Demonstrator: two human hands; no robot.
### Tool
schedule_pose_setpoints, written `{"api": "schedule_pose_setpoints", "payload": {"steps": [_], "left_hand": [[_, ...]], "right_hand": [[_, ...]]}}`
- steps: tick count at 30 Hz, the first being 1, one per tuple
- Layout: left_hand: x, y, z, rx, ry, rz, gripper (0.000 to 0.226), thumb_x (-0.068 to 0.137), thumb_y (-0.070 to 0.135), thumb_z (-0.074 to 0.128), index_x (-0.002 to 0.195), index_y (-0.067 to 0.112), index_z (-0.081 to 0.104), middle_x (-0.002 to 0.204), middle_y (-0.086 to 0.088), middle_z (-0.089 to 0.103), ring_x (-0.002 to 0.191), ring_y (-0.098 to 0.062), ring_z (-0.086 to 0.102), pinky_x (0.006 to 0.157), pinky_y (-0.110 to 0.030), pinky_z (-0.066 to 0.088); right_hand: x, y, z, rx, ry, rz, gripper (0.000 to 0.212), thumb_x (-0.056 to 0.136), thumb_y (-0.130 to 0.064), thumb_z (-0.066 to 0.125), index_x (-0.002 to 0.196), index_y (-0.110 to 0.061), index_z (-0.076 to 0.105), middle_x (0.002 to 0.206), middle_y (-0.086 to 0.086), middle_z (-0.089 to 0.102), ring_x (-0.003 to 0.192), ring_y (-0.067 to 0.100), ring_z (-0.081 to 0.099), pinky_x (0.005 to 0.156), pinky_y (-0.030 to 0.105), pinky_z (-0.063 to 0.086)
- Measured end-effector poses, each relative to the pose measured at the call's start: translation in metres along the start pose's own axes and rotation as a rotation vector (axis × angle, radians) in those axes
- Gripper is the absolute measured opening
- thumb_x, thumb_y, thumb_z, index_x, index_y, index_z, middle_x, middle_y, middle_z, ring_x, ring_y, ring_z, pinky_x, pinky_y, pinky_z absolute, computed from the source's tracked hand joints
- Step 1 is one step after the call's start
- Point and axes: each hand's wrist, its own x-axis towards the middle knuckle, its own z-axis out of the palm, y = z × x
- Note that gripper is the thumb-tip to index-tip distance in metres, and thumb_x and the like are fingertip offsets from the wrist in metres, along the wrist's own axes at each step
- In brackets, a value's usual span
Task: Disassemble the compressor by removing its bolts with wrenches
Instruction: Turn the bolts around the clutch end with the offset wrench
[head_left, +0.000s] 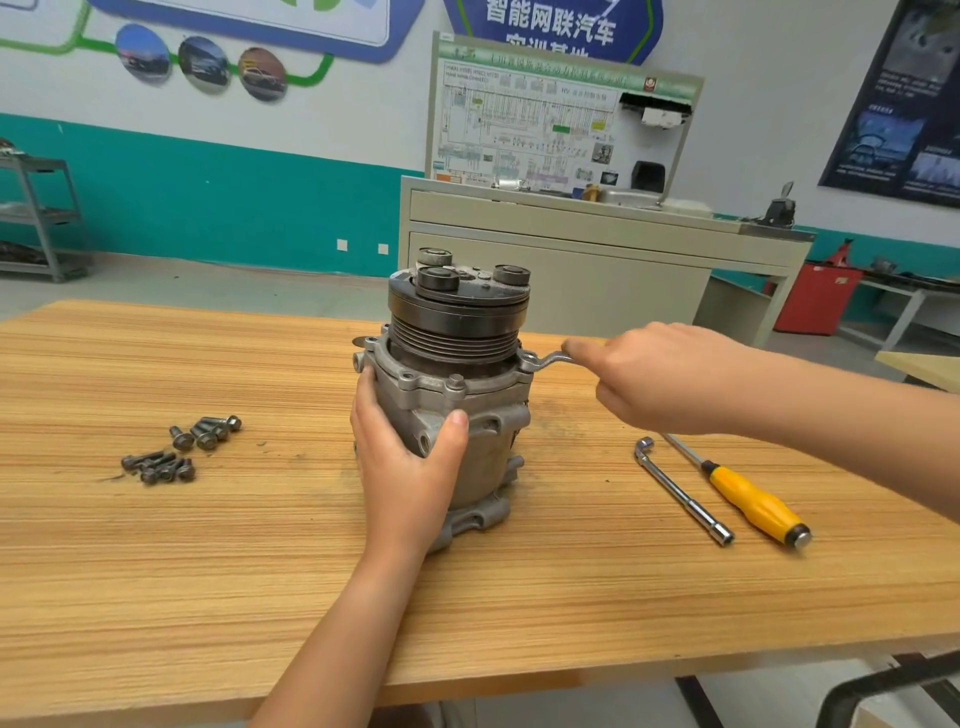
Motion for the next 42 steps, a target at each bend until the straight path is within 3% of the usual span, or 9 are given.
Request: {"api": "schedule_pose_setpoints", "payload": {"steps": [3, 6, 9, 12, 15, 21, 26, 33, 42], "left_hand": [[0.000, 0.000, 0.000, -0.003, -0.001, 0.002, 0.101, 0.060, 0.058, 0.053, 0.148, 0.023, 0.017, 0.150, 0.010, 0.025, 0.138, -0.003, 0.022, 0.114, -0.030, 0.022], [0.000, -0.001, 0.001, -0.002, 0.009, 0.014, 0.101, 0.060, 0.058, 0.053, 0.147, 0.021, 0.018, 0.150, 0.009, 0.025, 0.138, -0.003, 0.022, 0.110, -0.024, 0.022], [0.002, -0.003, 0.002, 0.002, 0.018, 0.030, 0.100, 0.061, 0.058, 0.052, 0.147, 0.020, 0.019, 0.149, 0.009, 0.026, 0.137, -0.003, 0.023, 0.108, -0.022, 0.022], [0.002, -0.002, 0.003, 0.004, 0.013, 0.020, 0.101, 0.061, 0.059, 0.052, 0.148, 0.021, 0.018, 0.147, 0.011, 0.025, 0.136, -0.001, 0.022, 0.104, -0.016, 0.021], [0.001, -0.002, 0.001, -0.009, 0.003, 0.015, 0.102, 0.060, 0.060, 0.052, 0.148, 0.022, 0.017, 0.145, 0.015, 0.024, 0.136, 0.001, 0.022, 0.102, -0.012, 0.020], [0.001, 0.000, 0.001, -0.009, -0.002, 0.003, 0.103, 0.059, 0.060, 0.052, 0.148, 0.022, 0.016, 0.151, 0.008, 0.024, 0.138, -0.004, 0.022, 0.111, -0.025, 0.021], [0.000, 0.001, -0.001, -0.013, -0.007, -0.002, 0.101, 0.060, 0.057, 0.054, 0.148, 0.021, 0.019, 0.151, 0.007, 0.027, 0.139, -0.006, 0.024, 0.115, -0.038, 0.025], [0.001, 0.001, 0.000, -0.022, -0.011, -0.006, 0.102, 0.060, 0.057, 0.054, 0.148, 0.020, 0.019, 0.151, 0.005, 0.028, 0.139, -0.008, 0.024, 0.115, -0.042, 0.025], [0.000, 0.003, -0.002, -0.019, -0.021, -0.014, 0.103, 0.059, 0.057, 0.055, 0.148, 0.020, 0.019, 0.150, 0.005, 0.029, 0.139, -0.009, 0.026, 0.114, -0.042, 0.027]], "right_hand": [[0.016, 0.013, 0.021, -0.077, 0.078, -0.023, 0.042, 0.092, -0.003, 0.039, 0.133, -0.014, 0.033, 0.091, 0.005, 0.060, 0.067, 0.021, 0.051, 0.053, 0.028, 0.042], [0.035, 0.014, 0.041, 0.020, 0.378, -0.143, 0.033, 0.078, 0.013, 0.060, 0.110, 0.005, 0.057, 0.090, 0.018, 0.067, 0.078, 0.032, 0.065, 0.064, 0.040, 0.056], [0.051, 0.001, 0.051, 0.179, 0.635, -0.172, 0.020, 0.068, 0.017, 0.069, 0.087, 0.009, 0.067, 0.079, 0.019, 0.069, 0.069, 0.029, 0.068, 0.061, 0.036, 0.057], [0.053, -0.005, 0.050, 0.226, 0.700, -0.128, 0.018, 0.072, 0.017, 0.063, 0.087, 0.009, 0.066, 0.076, 0.018, 0.068, 0.066, 0.029, 0.066, 0.067, 0.038, 0.055], [0.029, 0.001, 0.036, 0.350, 0.790, 0.067, 0.013, 0.084, 0.005, 0.056, 0.095, 0.009, 0.064, 0.061, 0.015, 0.062, 0.048, 0.027, 0.058, 0.049, 0.033, 0.048], [-0.021, -0.006, 0.016, 0.170, 0.339, 0.202, 0.023, 0.097, -0.019, 0.039, 0.116, -0.010, 0.048, 0.051, -0.004, 0.033, 0.048, 0.026, 0.040, 0.041, 0.027, 0.023], [-0.016, -0.023, 0.006, 0.022, 0.113, 0.161, 0.022, 0.095, -0.007, 0.037, 0.115, -0.012, 0.042, 0.056, -0.003, 0.033, 0.047, 0.014, 0.031, 0.039, 0.026, 0.018], [-0.009, -0.031, -0.014, -0.255, 0.028, 0.017, 0.025, 0.087, 0.001, 0.040, 0.111, -0.003, 0.044, 0.051, -0.002, 0.028, 0.039, 0.015, 0.024, 0.037, 0.024, 0.015], [0.004, -0.004, -0.012, -0.159, -0.091, 0.004, 0.046, 0.089, -0.004, 0.038, 0.132, -0.016, 0.032, 0.056, -0.002, 0.040, 0.047, 0.013, 0.038, 0.038, 0.024, 0.023]]}}
